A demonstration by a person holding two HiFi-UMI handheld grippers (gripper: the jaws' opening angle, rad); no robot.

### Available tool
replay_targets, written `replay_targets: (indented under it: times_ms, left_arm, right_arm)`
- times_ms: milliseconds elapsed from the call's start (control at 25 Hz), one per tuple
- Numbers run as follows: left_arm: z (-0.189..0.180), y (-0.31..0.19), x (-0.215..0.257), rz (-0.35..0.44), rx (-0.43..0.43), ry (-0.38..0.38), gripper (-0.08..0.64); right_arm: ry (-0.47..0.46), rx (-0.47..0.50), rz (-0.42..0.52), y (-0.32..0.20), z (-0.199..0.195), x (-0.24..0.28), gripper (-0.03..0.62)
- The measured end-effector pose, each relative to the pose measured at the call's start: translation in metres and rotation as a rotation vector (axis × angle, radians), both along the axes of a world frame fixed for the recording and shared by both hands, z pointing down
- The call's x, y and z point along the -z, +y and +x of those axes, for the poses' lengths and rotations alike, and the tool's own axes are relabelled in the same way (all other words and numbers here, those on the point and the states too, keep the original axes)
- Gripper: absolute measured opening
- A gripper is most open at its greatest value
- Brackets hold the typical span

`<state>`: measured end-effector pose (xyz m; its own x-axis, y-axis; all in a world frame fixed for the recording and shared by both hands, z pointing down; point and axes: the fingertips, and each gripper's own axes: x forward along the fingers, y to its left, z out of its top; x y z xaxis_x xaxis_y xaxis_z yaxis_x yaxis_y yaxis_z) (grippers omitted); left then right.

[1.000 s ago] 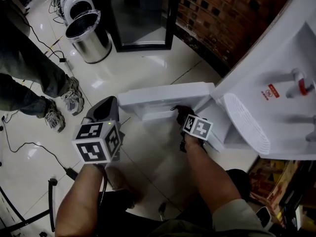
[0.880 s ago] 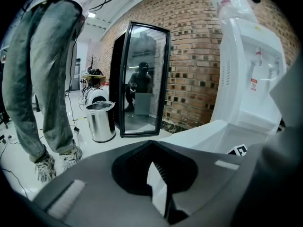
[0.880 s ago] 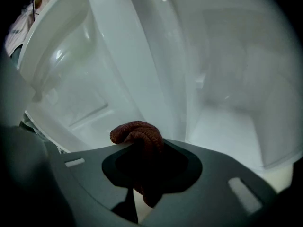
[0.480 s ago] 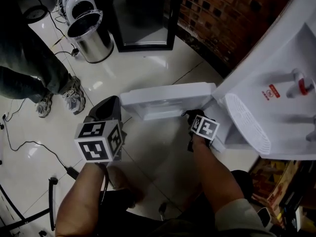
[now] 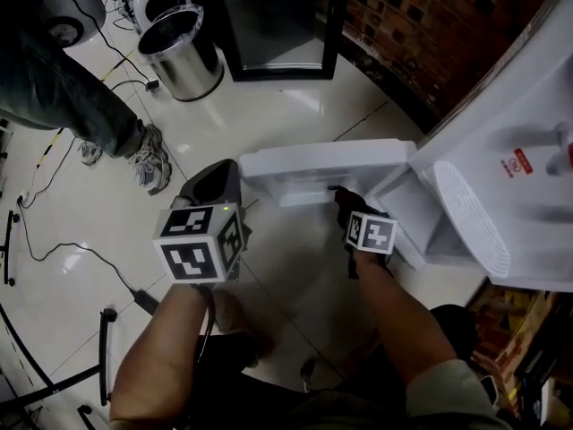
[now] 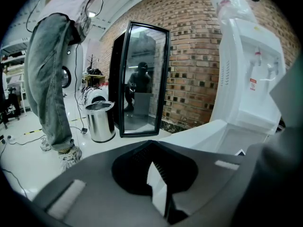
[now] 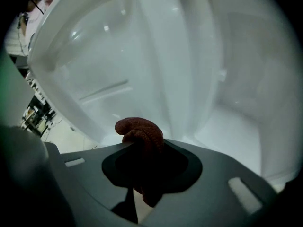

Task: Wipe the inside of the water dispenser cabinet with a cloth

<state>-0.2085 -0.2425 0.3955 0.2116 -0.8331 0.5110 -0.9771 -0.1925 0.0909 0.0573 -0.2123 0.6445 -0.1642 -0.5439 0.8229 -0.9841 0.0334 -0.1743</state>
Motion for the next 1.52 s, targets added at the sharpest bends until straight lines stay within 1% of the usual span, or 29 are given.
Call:
replay_targets:
  times_ms: [80,240,320,440,640,760,920,1080,1240,1520]
  left_arm:
    - [0.000,0.000,0.000,-0.001,-0.001,0.000,0.000]
    - [0.000,0.001,0.000,-0.004,0.004,0.001,0.000]
    - [0.000,0.001,0.000,-0.003,0.004,0.002,0.000]
    - [0.000,0.002,0.000,-0.002,0.005,0.005,0.000]
    - [-0.002,0.002,0.000,-0.003,0.014,0.012,0.000]
    - [-0.002,0.001,0.001,-0.003,0.015,0.018,0.000]
    - [-0.002,0.001,0.001,-0.007,0.012,0.027,0.000]
    - [-0.001,0.002,0.001,-0.008,0.002,0.030,0.000]
    - [-0.002,-0.003,0.002,-0.006,0.008,0.033,0.000]
    - [-0.006,-0.004,0.005,0.002,0.029,0.036,0.000]
  right_arm:
    - [-0.014,0.100,-0.001,0.006,-0.031,0.000,0.107]
    - [-0.041,0.335,0.028,0.020,-0.090,-0.002,0.107]
    - [-0.069,0.424,0.031,0.026,-0.116,-0.006,0.107]
    - [-0.114,0.500,0.004,0.032,-0.152,-0.018,0.109]
    - [-0.144,0.570,-0.048,0.037,-0.204,-0.042,0.109]
    - [-0.138,0.571,-0.061,0.034,-0.218,-0.055,0.109]
    - [-0.143,0.501,-0.074,0.020,-0.218,-0.069,0.109]
    - [-0.137,0.420,-0.096,0.011,-0.204,-0.076,0.109]
    - [-0.107,0.335,-0.080,-0.002,-0.181,-0.073,0.109]
    - [-0.120,0.238,-0.050,-0.014,-0.165,-0.068,0.109]
